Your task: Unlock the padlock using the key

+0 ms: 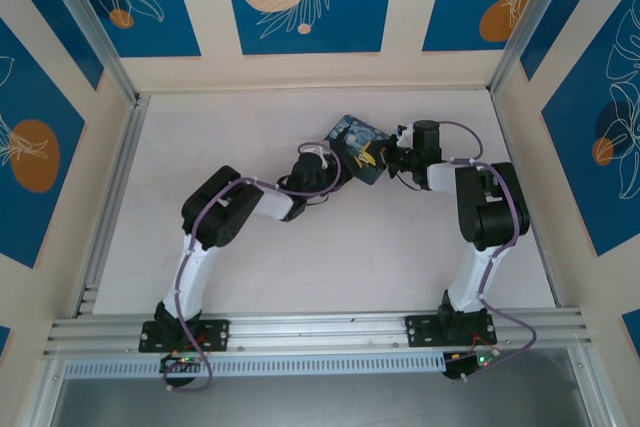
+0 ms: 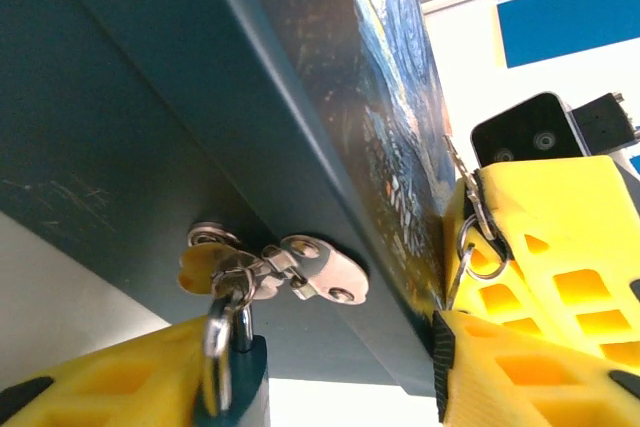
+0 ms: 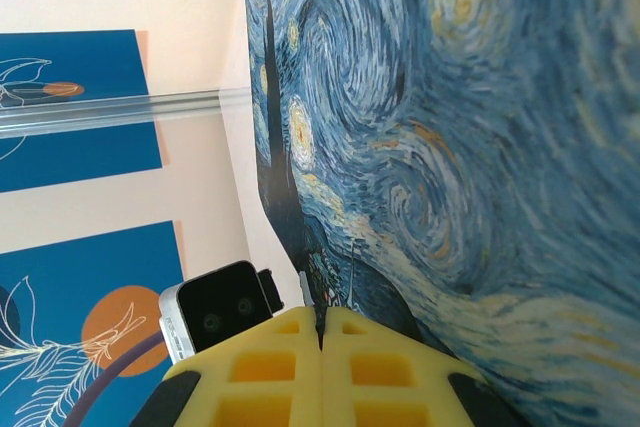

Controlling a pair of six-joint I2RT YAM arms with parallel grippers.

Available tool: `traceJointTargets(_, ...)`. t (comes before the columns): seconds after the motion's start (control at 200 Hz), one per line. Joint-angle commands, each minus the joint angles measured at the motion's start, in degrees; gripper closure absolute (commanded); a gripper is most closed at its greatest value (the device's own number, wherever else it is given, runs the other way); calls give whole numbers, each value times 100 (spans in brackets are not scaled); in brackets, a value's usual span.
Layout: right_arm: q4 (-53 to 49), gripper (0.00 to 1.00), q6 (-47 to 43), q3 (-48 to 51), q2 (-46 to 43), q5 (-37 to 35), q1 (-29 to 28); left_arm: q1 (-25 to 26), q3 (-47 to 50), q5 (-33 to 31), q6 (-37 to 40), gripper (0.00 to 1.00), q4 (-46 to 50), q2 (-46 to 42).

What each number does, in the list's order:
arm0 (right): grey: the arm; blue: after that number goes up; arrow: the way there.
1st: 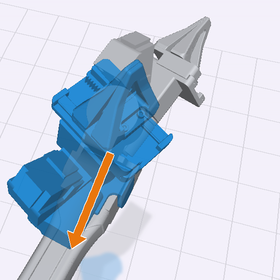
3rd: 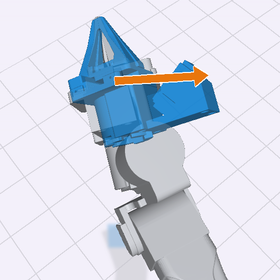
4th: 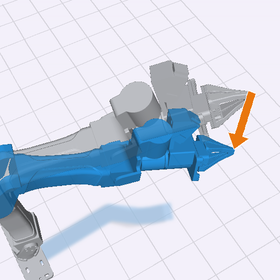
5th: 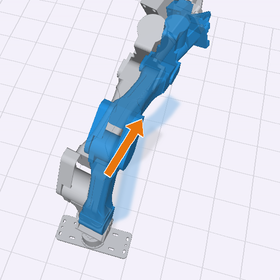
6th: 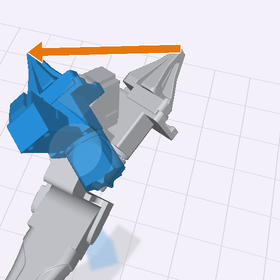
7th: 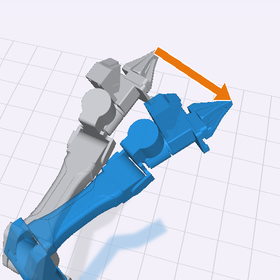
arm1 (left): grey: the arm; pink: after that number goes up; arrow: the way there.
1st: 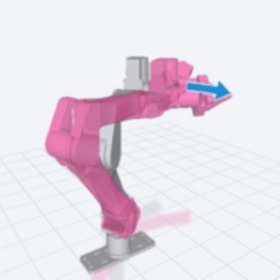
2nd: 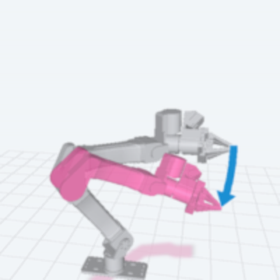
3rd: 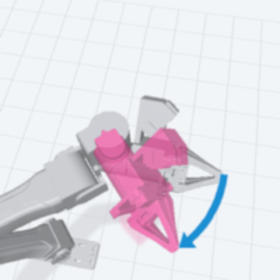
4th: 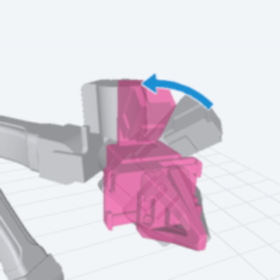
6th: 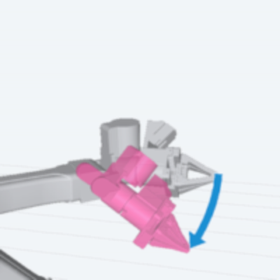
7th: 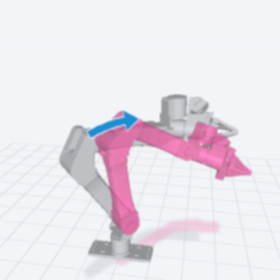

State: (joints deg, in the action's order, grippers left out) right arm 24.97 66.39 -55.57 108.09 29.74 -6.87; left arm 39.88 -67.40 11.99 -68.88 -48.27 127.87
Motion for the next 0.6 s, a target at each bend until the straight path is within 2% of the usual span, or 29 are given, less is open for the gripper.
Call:
traceJointTargets(0.0, -335, 100, 76, 24, 141, -16, -73, -89, 245, -245, 93, 46, 1902, 343)
traceJointTargets(0.275, -326, 100, 101, 20, 144, -43, -103, -181, 171, -112, 48, 54, 2346, 331)
traceJointTargets(0.595, -313, 100, 129, 2, 159, -78, -139, -239, -17, -19, 220, 54, 3174, 283)
